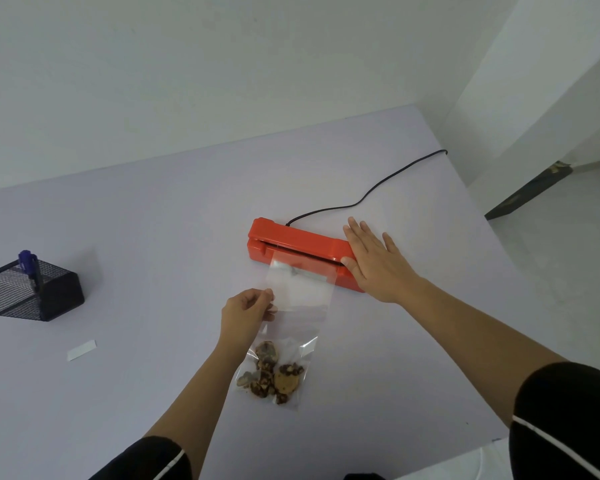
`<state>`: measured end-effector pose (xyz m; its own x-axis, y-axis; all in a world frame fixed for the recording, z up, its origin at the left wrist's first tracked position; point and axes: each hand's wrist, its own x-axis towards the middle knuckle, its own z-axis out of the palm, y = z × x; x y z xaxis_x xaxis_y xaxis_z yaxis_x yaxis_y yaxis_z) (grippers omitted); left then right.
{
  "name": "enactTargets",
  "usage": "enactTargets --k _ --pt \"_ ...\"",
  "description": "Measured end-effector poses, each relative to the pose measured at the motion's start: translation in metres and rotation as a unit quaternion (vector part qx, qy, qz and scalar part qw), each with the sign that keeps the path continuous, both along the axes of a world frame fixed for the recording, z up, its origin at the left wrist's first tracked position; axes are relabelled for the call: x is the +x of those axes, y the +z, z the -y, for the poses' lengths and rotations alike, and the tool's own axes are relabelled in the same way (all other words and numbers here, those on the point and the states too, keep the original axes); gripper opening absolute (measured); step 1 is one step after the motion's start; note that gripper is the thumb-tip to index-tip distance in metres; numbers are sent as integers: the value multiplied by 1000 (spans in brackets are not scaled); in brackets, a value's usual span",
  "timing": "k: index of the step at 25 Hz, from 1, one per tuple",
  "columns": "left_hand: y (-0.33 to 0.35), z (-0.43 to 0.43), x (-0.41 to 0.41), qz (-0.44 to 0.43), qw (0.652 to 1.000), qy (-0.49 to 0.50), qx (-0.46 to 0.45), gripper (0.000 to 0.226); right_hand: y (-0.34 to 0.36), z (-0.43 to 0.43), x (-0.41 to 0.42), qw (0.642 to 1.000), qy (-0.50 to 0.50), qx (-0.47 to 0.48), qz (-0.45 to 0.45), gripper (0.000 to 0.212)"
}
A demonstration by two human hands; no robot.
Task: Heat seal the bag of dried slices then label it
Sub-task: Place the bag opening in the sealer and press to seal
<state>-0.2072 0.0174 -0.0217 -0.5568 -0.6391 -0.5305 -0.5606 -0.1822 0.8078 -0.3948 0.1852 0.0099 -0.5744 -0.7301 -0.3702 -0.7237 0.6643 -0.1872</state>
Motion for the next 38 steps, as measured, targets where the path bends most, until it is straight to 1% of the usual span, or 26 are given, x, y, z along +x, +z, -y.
enactTargets --k 10,14,16,19,21,22,23,24,25,26,27,28,29,30,31,32,33,34,35,36,37,38 --pt "8 -4 1 -3 1000 6 -12 20 4 1 2 1000 8 -3 6 62" --pt "12 -6 4 7 1000 9 -29 22 14 1 4 1000 19 -6 15 68" --pt "14 -6 4 6 999 9 -35 22 31 3 3 999 35 -22 -17 66" --pt "16 -9 3 8 999 8 -37 23 74 17 4 991 64 -63 -96 56" --pt "17 -10 4 8 999 11 -37 23 111 36 9 985 60 -107 -125 58" --pt "18 -11 4 9 999 12 -38 24 128 49 11 982 48 -132 -123 63" --pt "18 -11 4 11 999 14 -40 24 142 61 12 981 39 -162 -101 68" --pt "18 -11 4 15 999 15 -43 24 152 74 15 979 34 -196 -45 72" --pt "17 -11 4 19 999 16 -46 24 159 86 17 969 28 -238 57 75" --pt "17 -11 5 24 998 16 -47 24 163 97 21 942 18 -280 185 77" --pt "16 -11 5 27 998 16 -47 24 163 105 23 901 0 -312 301 76" --pt "16 -12 5 28 998 16 -45 24 160 110 23 864 -22 -337 373 73" --pt "15 -12 4 28 998 17 -44 24 155 110 20 840 -49 -363 400 68" --pt "15 -12 4 29 998 18 -44 23 147 105 15 828 -84 -388 397 62" --pt "15 -12 4 30 998 18 -45 22 135 96 8 829 -120 -403 369 57" --pt "15 -12 3 27 999 19 -43 20 120 83 -1 848 -152 -393 322 55" --pt "15 -11 1 22 999 18 -39 19 101 66 -11 881 -171 -350 270 58" --pt "15 -10 -1 16 999 14 -37 19 81 48 -20 918 -174 -274 226 65" --pt "16 -10 -6 14 999 8 -38 19 61 30 -24 949 -160 -181 203 73" --pt "16 -9 -12 16 999 1 -46 21 44 15 -25 967 -135 -94 197 82" --pt "17 -8 -19 19 998 -8 -59 24 30 5 -22 975 -105 -35 195 91" --pt "18 -7 -27 25 997 -16 -75 28 20 -1 -19 979 -82 -7 189 100"
